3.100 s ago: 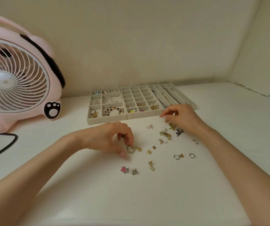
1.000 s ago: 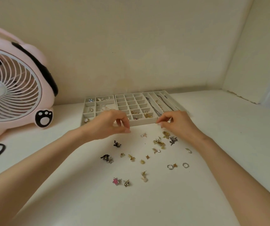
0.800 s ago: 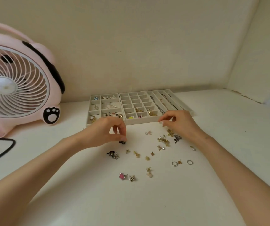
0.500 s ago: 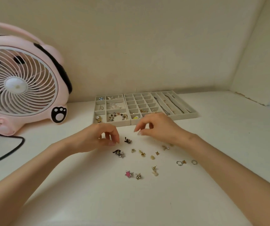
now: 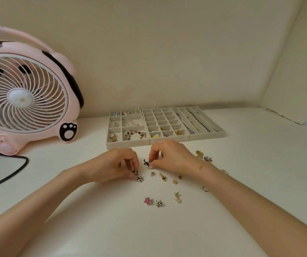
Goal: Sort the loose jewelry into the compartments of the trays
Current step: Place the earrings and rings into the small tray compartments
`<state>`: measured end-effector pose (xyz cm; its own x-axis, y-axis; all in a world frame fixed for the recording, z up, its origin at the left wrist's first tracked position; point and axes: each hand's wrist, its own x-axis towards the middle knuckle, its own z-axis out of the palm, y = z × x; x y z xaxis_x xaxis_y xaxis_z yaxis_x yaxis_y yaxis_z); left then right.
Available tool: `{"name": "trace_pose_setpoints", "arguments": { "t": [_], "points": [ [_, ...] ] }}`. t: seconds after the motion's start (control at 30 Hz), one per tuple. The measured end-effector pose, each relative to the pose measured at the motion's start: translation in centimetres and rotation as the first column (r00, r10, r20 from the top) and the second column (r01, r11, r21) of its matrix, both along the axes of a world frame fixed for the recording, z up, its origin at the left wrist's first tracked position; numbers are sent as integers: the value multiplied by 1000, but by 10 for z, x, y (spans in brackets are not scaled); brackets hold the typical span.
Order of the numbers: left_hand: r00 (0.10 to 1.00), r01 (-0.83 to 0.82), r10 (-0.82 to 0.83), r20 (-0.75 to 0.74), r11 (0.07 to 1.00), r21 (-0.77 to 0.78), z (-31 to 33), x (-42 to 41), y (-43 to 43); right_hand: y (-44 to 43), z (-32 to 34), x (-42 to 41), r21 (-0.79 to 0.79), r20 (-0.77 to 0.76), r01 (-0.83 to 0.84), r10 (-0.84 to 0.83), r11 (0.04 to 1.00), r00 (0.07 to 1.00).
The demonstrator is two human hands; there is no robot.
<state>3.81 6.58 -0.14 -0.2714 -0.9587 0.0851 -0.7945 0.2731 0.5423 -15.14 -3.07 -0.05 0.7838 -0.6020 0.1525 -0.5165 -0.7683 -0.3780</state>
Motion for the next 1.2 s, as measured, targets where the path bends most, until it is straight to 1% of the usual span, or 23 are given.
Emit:
{"name": "trace_pose_setpoints", "arguments": {
  "t": [0.1,0.17,0.27,0.33,0.4,0.5,0.57,0.67,0.77,0.93,1.03,1.2],
  "points": [
    [997,-30,27,-75,999,-38,4,1,-5,-1,1,-2,-21,28,19,-18,1000,999],
    [992,-64,57,-116,996,-64,8,1,-11,-7,6,-5,6,66,48,-48,999,997],
    [975,-138,117,-190,985,-99,14,1,-26,-26,16,-9,99,183,106,-123,989,975],
    [958,-212,181,-222,970,-122,16,1,-41,-43,24,-8,129,267,156,-186,979,946],
    [937,-295,256,-238,945,-144,20,1,-58,-63,30,-3,148,313,201,-238,968,919],
    [893,-393,345,-287,911,-127,24,1,-83,-89,31,9,168,309,255,-296,952,904],
    [872,-438,393,-291,893,-106,25,3,-98,-101,28,20,181,308,278,-323,943,895],
    [849,-479,440,-294,874,-76,23,7,-114,-111,22,38,177,262,290,-329,941,908],
    [848,-497,462,-259,863,-89,22,8,-123,-117,20,46,173,227,282,-317,944,921],
    [843,-500,464,-271,863,-77,22,12,-134,-124,25,52,175,254,290,-328,941,910],
    [847,-497,462,-263,864,-84,21,13,-140,-124,26,56,169,217,285,-317,944,923],
    [859,-488,459,-226,869,-88,18,9,-151,-123,24,46,103,198,325,-340,940,919]
  ]
}}
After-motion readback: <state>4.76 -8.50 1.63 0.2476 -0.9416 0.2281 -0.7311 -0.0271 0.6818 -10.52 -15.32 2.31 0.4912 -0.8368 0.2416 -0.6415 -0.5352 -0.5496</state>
